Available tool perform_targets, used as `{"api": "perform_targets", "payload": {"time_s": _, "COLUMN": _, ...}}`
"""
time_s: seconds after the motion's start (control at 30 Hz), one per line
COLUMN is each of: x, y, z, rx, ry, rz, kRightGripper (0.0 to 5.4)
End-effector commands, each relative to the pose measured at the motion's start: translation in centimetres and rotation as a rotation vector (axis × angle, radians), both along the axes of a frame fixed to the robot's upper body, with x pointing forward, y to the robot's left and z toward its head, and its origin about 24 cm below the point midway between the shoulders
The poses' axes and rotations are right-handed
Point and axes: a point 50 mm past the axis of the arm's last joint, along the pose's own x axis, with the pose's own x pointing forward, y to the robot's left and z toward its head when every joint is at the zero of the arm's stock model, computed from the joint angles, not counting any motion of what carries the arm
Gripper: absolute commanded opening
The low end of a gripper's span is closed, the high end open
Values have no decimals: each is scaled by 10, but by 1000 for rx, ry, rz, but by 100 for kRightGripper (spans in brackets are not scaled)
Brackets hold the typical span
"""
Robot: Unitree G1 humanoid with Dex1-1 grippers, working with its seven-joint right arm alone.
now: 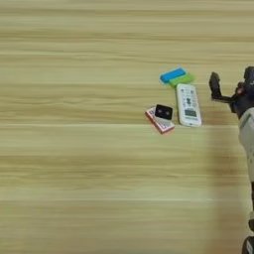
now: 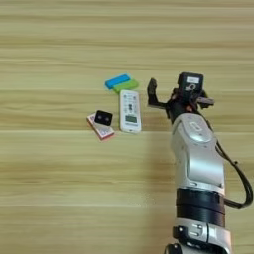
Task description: Move the objects on the table
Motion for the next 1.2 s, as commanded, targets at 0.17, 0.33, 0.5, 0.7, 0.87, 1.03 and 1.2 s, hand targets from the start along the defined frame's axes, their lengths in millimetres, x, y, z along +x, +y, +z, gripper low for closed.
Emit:
{"api": "perform_targets", "payload": {"time_s": 0.17, "x": 16, "y": -4, "z": 33, "rx": -112, "ry": -221, "rz": -56, "kRightGripper": 537}}
{"api": "perform_targets", "payload": {"time_s": 0.33, "x": 16, "y": -1, "z": 33, "rx": -122, "ry": -240, "rz": -22, "kRightGripper": 537}}
{"api": "perform_targets", "payload": {"time_s": 0.5, "x": 18, "y": 4, "z": 25, "rx": -148, "ry": -190, "rz": 36, "kRightGripper": 537}}
{"api": "perform_targets", "payload": {"time_s": 0.7, "x": 21, "y": 5, "z": 16, "rx": -135, "ry": -128, "rz": 52, "kRightGripper": 537}}
{"api": "perform_targets", "payload": {"time_s": 0.87, "x": 22, "y": 6, "z": 16, "rx": -139, "ry": -126, "rz": 55, "kRightGripper": 537}}
{"api": "perform_targets", "payload": {"time_s": 1.03, "x": 22, "y": 5, "z": 17, "rx": -139, "ry": -131, "rz": 52, "kRightGripper": 537}}
{"api": "perform_targets", "payload": {"time_s": 1.2, "x": 21, "y": 6, "z": 18, "rx": -139, "ry": -139, "rz": 48, "kRightGripper": 537}}
